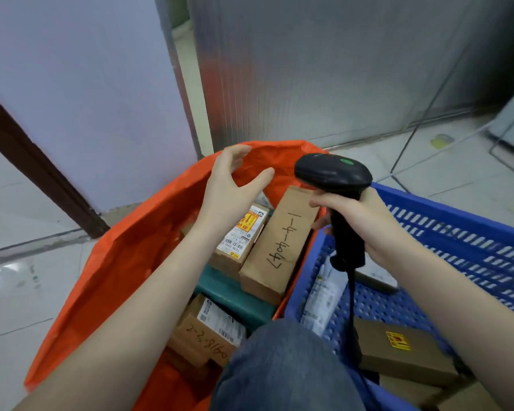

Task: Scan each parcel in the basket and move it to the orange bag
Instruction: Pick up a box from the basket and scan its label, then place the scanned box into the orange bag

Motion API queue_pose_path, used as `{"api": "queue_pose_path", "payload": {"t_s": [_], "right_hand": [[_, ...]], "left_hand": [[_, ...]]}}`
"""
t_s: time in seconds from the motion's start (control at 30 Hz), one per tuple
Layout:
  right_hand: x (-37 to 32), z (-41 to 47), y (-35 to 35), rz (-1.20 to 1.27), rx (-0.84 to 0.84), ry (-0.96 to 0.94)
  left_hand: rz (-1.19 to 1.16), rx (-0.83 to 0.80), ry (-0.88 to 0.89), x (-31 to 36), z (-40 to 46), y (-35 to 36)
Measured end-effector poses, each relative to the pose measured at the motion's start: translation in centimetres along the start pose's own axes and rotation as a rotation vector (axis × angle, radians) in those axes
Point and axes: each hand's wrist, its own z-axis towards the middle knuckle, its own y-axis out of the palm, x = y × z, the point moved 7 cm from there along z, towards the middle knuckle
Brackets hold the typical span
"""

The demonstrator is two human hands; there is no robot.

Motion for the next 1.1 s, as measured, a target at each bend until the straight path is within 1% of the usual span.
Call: {"api": "queue_pose_path", "payload": {"t_s": [0.13, 0.27, 0.4, 0.53, 0.8, 0.9, 1.1], "right_hand": [[-1.5, -3.1, -6.0, -0.002, 0.065, -0.046], [-1.9, -6.7, -13.3, -0.015, 0.171, -0.081], [-0.9, -10.2, -20.5, -0.029, 0.277, -0.082], [1.1, -13.0, -27.1, -0.032, 0.393, -0.066], [6.4, -16.0, -35.4, 0.024, 0.488, 0.012], [9.0, -16.2, -37.6, 0.027, 0.513, 0.056], [15.6, -16.2, -40.9, 0.004, 0.546, 0.179]], "left_hand": [[-0.03, -0.055, 0.072, 5.0, -0.8, 4.3], [-0.087, -0.13, 0.123, 9.4, -2.2, 10.5], [-0.118, -0.243, 0.147, 12.6, -4.3, 17.4], [-0.131, -0.355, 0.167, 14.3, -6.4, 23.7], [-0.117, -0.518, 0.116, 13.9, -9.5, 33.8], [-0.096, -0.583, 0.081, 12.4, -10.5, 37.1], [-0.051, -0.656, 0.007, 7.6, -12.1, 42.7]]}}
